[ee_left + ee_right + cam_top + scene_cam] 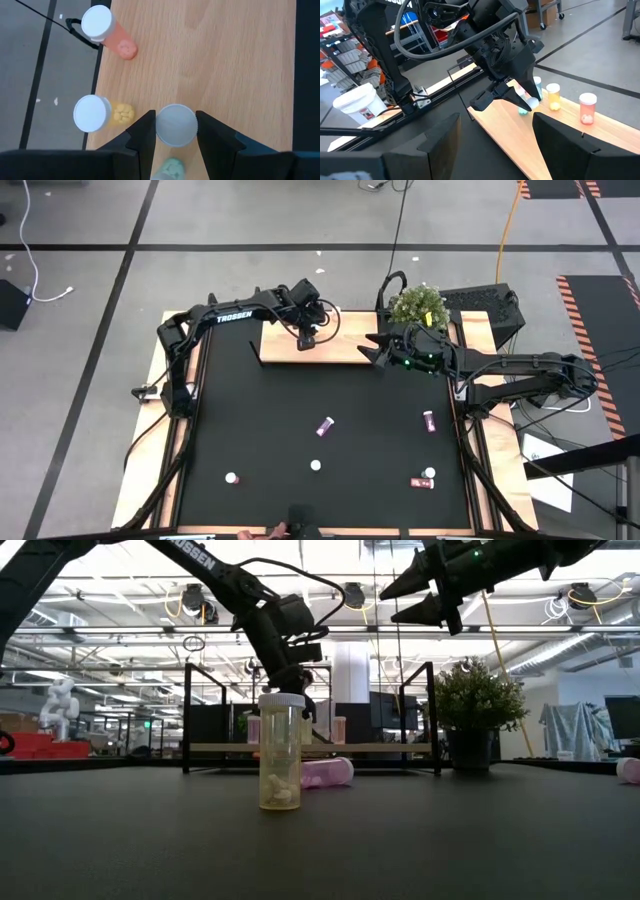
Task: Pick and place medicine bottles onto shelf by color
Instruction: Put the top yellow medicine bottle on the shelf aligned with the other yellow medicine bottle, then put the right pink medicine bottle on the shelf aligned with the other pink medicine bottle
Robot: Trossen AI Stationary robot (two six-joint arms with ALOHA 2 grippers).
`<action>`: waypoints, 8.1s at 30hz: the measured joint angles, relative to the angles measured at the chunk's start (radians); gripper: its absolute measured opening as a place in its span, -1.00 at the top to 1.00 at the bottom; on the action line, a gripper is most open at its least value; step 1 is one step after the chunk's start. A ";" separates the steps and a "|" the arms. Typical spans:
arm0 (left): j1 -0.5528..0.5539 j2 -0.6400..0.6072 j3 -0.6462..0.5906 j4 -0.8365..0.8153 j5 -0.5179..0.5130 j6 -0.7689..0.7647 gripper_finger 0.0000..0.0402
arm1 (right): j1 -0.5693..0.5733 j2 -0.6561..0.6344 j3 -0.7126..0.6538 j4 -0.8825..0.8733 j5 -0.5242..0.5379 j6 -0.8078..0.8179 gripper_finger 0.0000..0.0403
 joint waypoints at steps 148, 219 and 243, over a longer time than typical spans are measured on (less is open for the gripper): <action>-0.247 -0.362 0.000 0.312 -0.060 -0.521 0.16 | 0.266 0.345 -0.082 -1.319 -0.474 0.473 -0.16; -0.387 -0.270 0.001 -0.031 0.054 -0.266 -0.10 | 0.144 0.422 0.295 -0.273 -0.053 -0.547 0.49; -0.382 -0.264 0.001 -0.026 0.054 -0.249 0.37 | 0.143 0.427 0.302 -0.283 -0.048 -0.518 0.49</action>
